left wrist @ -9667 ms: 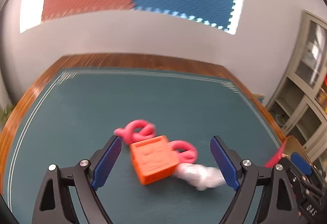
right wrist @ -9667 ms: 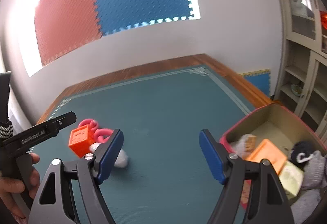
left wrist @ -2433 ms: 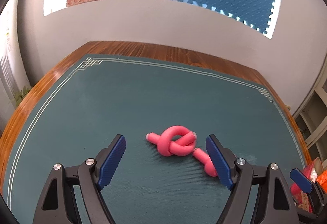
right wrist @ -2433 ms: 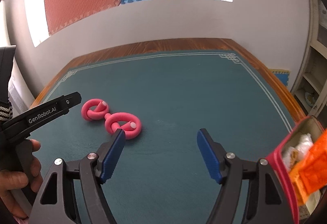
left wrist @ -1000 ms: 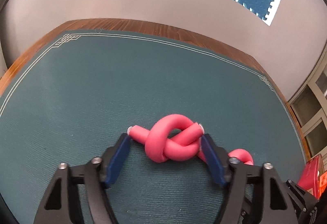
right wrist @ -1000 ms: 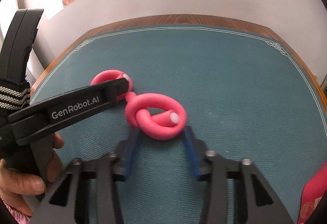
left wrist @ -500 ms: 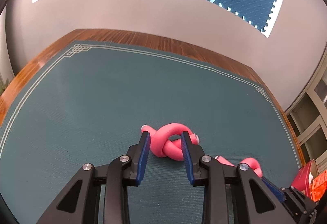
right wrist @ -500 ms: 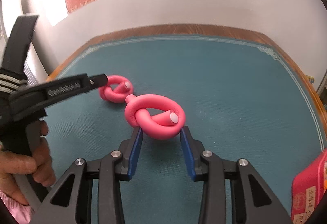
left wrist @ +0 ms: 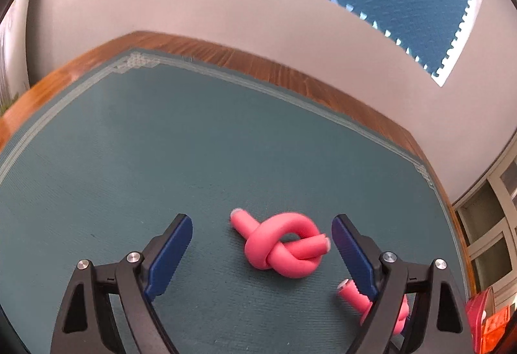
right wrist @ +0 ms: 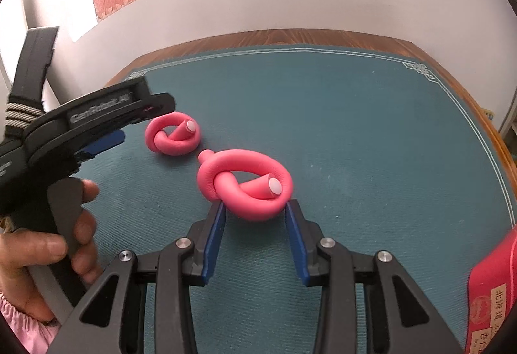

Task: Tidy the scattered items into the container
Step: 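Grasp one pink knotted tube with the left tool while the right tool grasps the other, then carry both pink knotted tubes to the red tin and open both tools inside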

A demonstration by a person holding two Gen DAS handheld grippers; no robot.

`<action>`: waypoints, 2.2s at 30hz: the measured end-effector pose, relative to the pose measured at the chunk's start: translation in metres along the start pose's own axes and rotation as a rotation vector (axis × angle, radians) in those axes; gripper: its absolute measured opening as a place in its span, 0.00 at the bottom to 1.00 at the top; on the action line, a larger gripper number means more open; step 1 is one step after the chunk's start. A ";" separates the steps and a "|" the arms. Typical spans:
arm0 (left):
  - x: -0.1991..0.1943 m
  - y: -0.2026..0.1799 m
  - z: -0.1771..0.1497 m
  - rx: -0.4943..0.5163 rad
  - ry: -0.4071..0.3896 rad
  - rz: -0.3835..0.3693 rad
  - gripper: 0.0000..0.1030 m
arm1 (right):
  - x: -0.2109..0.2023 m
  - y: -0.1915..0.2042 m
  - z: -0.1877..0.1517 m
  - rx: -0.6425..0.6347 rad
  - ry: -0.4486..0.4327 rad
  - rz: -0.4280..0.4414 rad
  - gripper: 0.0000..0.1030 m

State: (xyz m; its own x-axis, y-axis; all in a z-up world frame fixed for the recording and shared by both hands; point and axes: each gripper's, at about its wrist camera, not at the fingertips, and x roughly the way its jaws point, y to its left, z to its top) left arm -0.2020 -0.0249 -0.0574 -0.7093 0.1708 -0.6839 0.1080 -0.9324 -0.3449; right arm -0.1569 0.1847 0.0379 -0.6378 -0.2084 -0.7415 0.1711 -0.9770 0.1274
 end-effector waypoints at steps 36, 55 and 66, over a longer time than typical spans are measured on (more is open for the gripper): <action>-0.077 -0.026 -0.012 0.158 -0.086 0.032 0.25 | -0.058 -0.038 -0.025 0.133 -0.103 -0.025 0.40; -0.123 -0.072 -0.028 0.285 -0.112 -0.107 0.25 | -0.086 -0.042 -0.073 0.325 -0.208 -0.066 0.40; -0.161 -0.108 -0.050 0.379 -0.129 -0.227 0.25 | -0.147 -0.048 -0.096 0.330 -0.378 -0.181 0.40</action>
State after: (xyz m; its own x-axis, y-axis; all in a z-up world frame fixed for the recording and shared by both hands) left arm -0.0644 0.0638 0.0580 -0.7691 0.3657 -0.5241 -0.3054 -0.9307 -0.2013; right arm 0.0006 0.2661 0.0775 -0.8718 0.0228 -0.4893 -0.1733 -0.9487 0.2646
